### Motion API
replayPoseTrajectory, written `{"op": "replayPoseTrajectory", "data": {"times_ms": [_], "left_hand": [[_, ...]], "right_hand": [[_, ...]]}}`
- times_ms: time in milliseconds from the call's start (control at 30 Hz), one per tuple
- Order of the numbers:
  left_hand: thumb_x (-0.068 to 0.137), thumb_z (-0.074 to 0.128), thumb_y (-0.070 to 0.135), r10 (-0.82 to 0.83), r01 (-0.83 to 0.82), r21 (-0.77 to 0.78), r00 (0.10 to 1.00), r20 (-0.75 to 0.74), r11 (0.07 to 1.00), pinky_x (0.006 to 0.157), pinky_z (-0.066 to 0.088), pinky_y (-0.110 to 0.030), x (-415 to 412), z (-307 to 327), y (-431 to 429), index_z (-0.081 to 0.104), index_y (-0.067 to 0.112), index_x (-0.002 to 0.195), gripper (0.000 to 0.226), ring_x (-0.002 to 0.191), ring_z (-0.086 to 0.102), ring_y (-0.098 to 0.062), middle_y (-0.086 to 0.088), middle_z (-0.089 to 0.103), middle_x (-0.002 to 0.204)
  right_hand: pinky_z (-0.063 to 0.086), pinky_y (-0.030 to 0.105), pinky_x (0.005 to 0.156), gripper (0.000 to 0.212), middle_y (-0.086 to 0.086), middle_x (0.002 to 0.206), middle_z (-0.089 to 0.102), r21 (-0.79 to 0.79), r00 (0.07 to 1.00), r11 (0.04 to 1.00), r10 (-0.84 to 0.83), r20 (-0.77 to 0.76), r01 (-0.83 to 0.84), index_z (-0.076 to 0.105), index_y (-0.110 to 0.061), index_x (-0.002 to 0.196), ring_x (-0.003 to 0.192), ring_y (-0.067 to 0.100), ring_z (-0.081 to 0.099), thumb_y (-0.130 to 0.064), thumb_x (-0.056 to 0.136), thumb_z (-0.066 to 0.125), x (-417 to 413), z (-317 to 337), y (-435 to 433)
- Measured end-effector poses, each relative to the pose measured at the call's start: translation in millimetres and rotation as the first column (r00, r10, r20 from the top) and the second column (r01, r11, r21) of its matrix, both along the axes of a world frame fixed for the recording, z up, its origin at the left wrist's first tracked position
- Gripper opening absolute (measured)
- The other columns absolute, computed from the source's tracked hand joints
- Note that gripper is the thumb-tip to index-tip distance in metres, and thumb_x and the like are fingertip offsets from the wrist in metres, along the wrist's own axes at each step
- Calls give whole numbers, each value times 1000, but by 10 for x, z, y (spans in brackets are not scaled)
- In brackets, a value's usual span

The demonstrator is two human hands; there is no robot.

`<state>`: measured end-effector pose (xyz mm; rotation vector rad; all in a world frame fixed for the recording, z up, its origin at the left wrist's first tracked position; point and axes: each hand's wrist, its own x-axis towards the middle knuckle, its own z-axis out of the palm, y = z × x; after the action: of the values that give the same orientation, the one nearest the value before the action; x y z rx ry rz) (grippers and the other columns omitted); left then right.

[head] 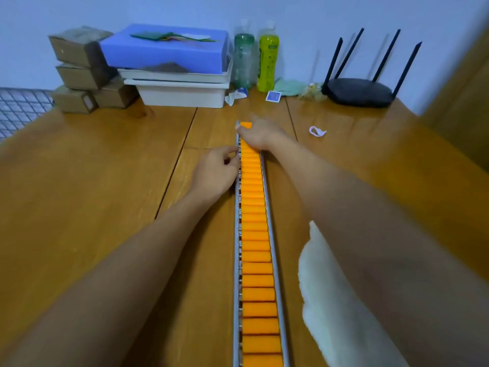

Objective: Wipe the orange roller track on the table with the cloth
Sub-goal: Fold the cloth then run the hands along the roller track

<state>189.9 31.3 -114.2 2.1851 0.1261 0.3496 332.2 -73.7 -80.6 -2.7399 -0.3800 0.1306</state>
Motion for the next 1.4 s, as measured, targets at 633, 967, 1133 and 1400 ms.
{"op": "replayPoseTrajectory", "data": {"times_ms": [633,967,1133,1400], "left_hand": [[99,58,32,42,-42,3,999,16,999,70,53,-30,96,-99,56,66,27,134,37,86,67,-9,9,69,92],[97,63,24,34,-31,-97,999,26,995,75,48,-22,-36,-66,75,71,19,126,30,94,65,-7,2,72,109],[97,63,20,-8,10,-68,999,38,998,70,48,-21,-231,-43,68,74,21,118,24,89,66,-6,7,71,97],[99,61,27,-7,7,56,1000,8,998,62,42,-25,-652,-7,-30,71,21,117,21,83,66,-11,4,70,89]], "right_hand": [[11,53,117,69,10,161,28,-259,993,965,-13,117,43,44,-30,150,149,35,13,-63,101,10,-425,12,-58],[19,48,110,72,12,152,41,-446,988,893,12,156,60,52,-20,144,141,33,25,-62,101,13,-961,82,-121],[23,48,106,70,12,147,46,-461,988,887,46,145,27,53,-21,142,137,33,30,-60,102,12,-1219,89,-213],[23,47,106,65,12,146,48,-443,989,896,67,129,-3,53,-23,141,137,33,32,-58,103,13,-1634,116,-354]]}}
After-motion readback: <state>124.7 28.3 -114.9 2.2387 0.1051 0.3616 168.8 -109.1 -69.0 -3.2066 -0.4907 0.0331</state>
